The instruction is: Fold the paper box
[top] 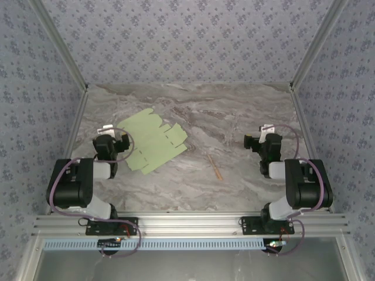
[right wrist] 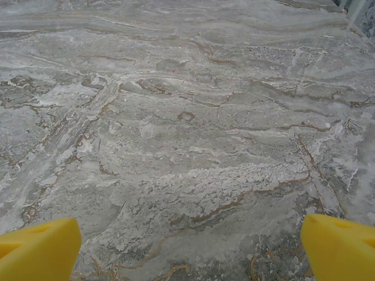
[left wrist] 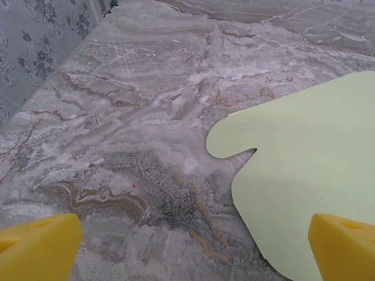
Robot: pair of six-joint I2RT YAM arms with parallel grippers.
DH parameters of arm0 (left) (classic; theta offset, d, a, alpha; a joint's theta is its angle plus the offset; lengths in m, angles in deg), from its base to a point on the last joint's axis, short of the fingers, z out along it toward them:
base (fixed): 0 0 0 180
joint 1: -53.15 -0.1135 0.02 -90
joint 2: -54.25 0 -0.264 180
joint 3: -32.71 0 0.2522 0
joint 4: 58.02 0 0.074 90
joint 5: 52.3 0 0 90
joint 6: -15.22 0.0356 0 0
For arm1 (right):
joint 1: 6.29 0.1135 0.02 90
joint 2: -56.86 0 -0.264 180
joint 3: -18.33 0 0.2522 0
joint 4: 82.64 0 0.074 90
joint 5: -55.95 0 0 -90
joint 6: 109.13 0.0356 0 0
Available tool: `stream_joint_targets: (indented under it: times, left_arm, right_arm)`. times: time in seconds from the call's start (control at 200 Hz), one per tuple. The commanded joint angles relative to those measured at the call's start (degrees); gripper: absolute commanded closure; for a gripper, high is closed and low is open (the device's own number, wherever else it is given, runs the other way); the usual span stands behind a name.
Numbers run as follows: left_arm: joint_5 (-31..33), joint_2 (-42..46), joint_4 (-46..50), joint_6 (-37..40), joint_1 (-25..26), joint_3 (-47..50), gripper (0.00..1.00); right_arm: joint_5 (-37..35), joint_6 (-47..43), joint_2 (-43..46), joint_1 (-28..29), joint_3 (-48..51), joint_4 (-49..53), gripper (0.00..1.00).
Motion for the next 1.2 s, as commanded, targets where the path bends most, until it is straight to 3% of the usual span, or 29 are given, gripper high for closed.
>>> stream_joint_targets:
  times: [0.0,0.909,1.019,1.089,1.194]
  left_arm:
    - [0.5,-0.3,-2.0,0.4,0.3,-1.4,0.01]
    - [1.4,0.0,-2.7,0.1,0.3,-1.1,0.01]
    - [4.1,5.6,-0.1,-2.1,-0.4,0.2,0.01]
    - [9.2,11.6,10.5,-5.3,-0.8,-2.2,0.01]
    - [11.2,18.8,25.2,-13.4,-1.8,-6.4,0.01]
  right_arm:
    - [0.1,-0.4,-0.9,-0.3,-1.5,-1.5,0.01]
    - [-1.5,-0.2,-0.3,-0.1,-1.3,-1.9,0.01]
    - [-7.2,1.9,6.9,0.3,-4.1,9.1,0.01]
    - [-11.3,6.7,12.5,-0.3,-7.1,20.5,0.01]
    - [-12.1,15.2,19.7,-2.7,-10.8,32.3,0.01]
